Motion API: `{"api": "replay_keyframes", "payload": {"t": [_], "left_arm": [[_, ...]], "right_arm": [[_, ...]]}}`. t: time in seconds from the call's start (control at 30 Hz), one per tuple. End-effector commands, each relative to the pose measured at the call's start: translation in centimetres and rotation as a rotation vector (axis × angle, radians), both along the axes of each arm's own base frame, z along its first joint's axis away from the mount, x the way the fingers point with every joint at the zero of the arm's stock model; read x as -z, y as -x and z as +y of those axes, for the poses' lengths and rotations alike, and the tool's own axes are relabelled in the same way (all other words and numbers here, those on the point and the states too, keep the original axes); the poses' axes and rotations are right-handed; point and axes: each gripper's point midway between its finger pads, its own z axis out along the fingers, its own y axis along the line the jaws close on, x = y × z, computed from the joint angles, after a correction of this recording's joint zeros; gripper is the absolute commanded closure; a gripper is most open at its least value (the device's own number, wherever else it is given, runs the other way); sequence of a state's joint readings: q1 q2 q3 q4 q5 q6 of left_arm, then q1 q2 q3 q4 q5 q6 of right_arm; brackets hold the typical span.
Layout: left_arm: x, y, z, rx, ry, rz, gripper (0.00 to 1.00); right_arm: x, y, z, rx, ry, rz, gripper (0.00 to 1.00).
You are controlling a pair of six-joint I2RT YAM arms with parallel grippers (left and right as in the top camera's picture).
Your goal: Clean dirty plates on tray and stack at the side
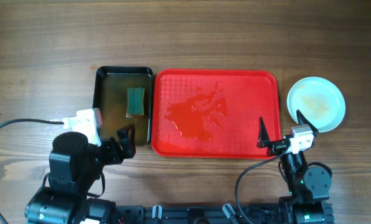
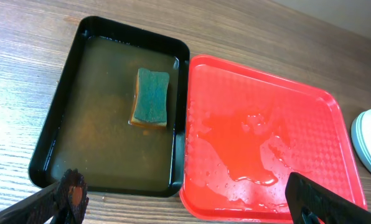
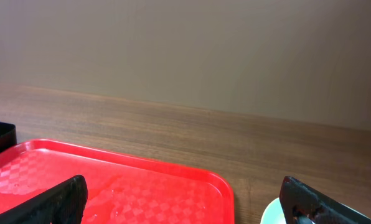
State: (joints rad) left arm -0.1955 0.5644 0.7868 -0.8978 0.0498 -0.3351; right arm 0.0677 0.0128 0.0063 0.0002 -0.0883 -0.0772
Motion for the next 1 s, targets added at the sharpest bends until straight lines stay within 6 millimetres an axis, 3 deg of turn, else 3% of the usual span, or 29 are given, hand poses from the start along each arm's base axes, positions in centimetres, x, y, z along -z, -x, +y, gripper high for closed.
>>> {"api": "replay_keyframes", "payload": {"t": [0.0, 0.43, 0.53, 0.63, 0.73, 0.83, 0.97], "left_arm": [[0.2, 0.0, 0.1, 0.005, -0.016, -0.002, 0.00], [0.2, 0.0, 0.1, 0.004, -0.016, -0.002, 0.00], [0.7, 0.8, 0.4, -0.005, -0.007, 0.014, 0.00], [0.5, -0.3, 1.8, -0.077, 0.009, -0.093, 0.00], [1.7, -1.5, 2.4, -0.108, 0.034, -0.220, 0.00], [3.2, -2.6, 2.5, -0.115, 0.048, -0.371, 0.00], [3.7, -3.5, 2.5, -0.112, 0.067, -0.556, 0.00]], "right_arm": [[-0.2, 0.1, 0.1, -0.006, 0.011, -0.013, 0.00], [-0.2, 0.1, 0.1, -0.006, 0.011, -0.013, 0.00], [-0.2, 0.1, 0.1, -0.006, 0.012, -0.013, 0.01], [-0.2, 0.1, 0.1, -0.006, 0.011, -0.013, 0.01], [-0.2, 0.1, 0.1, -0.006, 0.011, -0.013, 0.01], [-0.2, 0.1, 0.1, -0.006, 0.012, -0.013, 0.01], [-0.2, 0.1, 0.1, -0.006, 0.012, -0.013, 0.01]]}}
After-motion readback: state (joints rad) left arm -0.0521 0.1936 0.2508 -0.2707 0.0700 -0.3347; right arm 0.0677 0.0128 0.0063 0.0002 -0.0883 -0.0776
